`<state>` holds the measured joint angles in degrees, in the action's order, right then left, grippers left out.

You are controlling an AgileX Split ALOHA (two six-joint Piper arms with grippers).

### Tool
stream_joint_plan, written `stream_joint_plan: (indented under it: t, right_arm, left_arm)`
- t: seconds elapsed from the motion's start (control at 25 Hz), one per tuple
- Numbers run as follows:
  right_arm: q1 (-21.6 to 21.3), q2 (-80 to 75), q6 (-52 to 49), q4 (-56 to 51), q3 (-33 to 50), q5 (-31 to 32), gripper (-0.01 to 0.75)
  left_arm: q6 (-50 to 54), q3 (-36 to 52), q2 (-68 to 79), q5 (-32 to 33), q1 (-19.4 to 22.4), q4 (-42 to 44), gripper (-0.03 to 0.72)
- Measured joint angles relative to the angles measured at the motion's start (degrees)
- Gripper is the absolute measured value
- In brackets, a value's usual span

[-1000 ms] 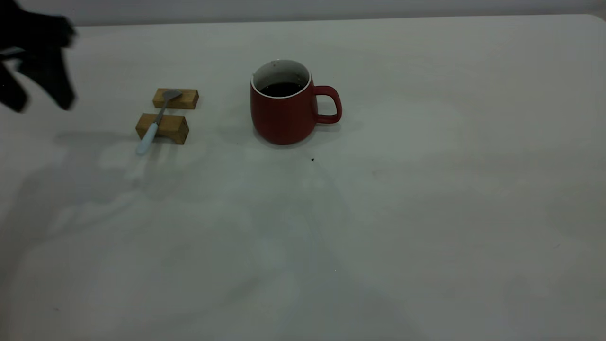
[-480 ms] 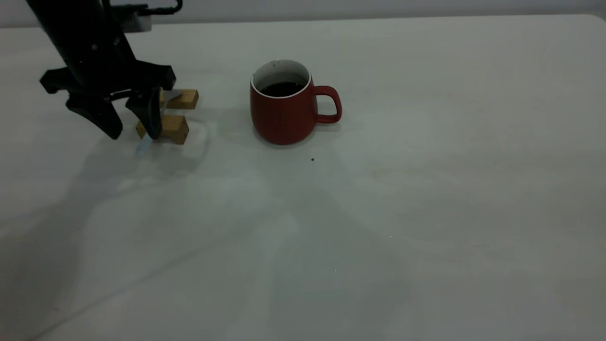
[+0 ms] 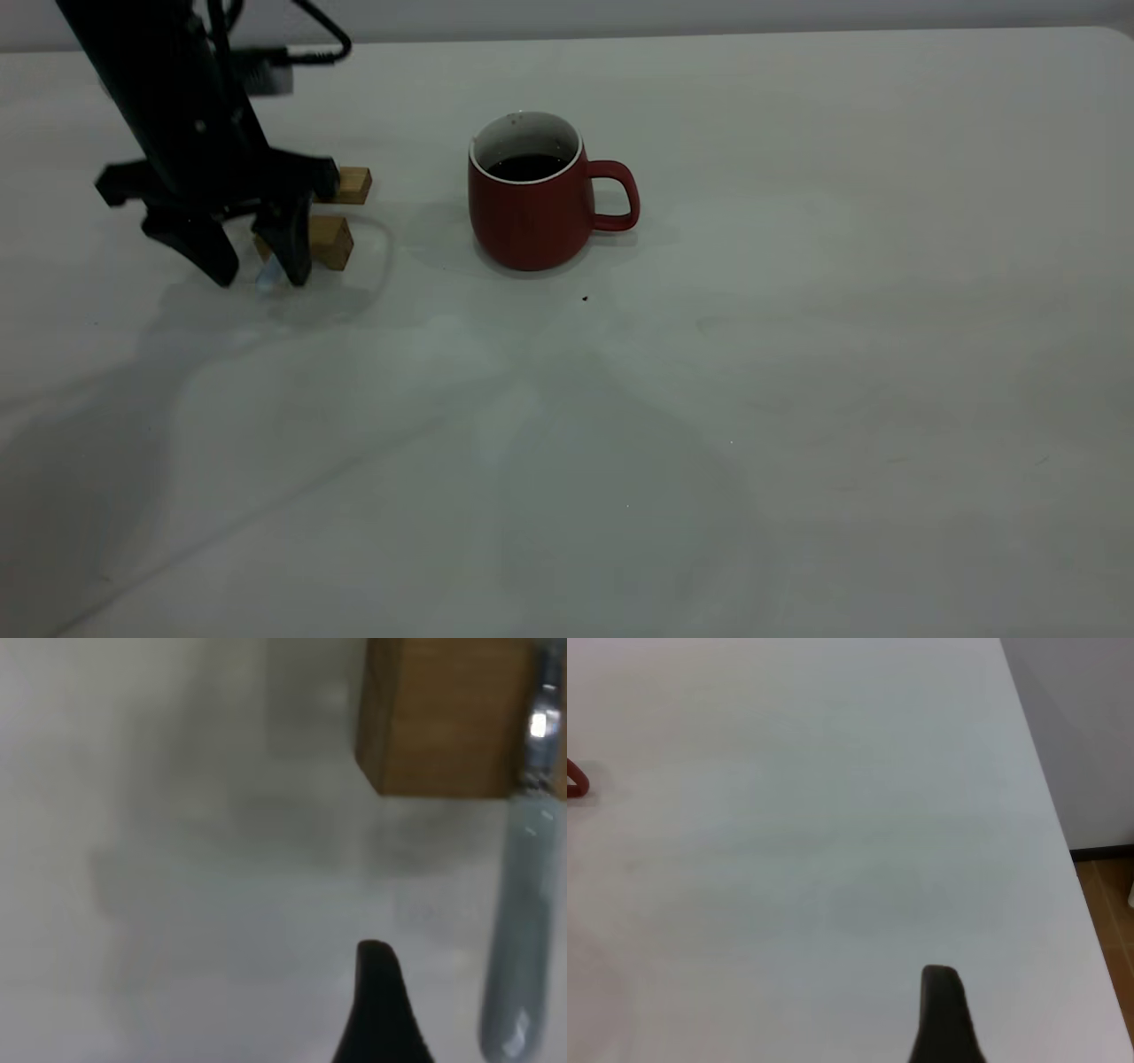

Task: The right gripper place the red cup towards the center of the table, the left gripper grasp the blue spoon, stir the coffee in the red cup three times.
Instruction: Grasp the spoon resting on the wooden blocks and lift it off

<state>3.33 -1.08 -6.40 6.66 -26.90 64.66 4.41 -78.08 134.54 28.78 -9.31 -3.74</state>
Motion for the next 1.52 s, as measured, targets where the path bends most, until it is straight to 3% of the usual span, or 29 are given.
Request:
stream_joint_plan:
  t: [0.44,1.32,1.52]
  right_arm:
    - [0.0,0.0,0.0,0.0,0.0,0.0,0.574]
    - [0.0,0.0,0.0,0.0,0.0,0.0,0.574]
    - [0.0,0.0,0.0,0.0,0.0,0.0,0.574]
  left_arm:
    - [0.6,-1.3,3.8,-2.8,0.0,-0.1,0.516]
    - [0.6,-6.3,5.8,1.5,0.0,-1.6,0.513]
    - [0.6,-6.3,6.0,0.3,0.0,-1.6,0.463]
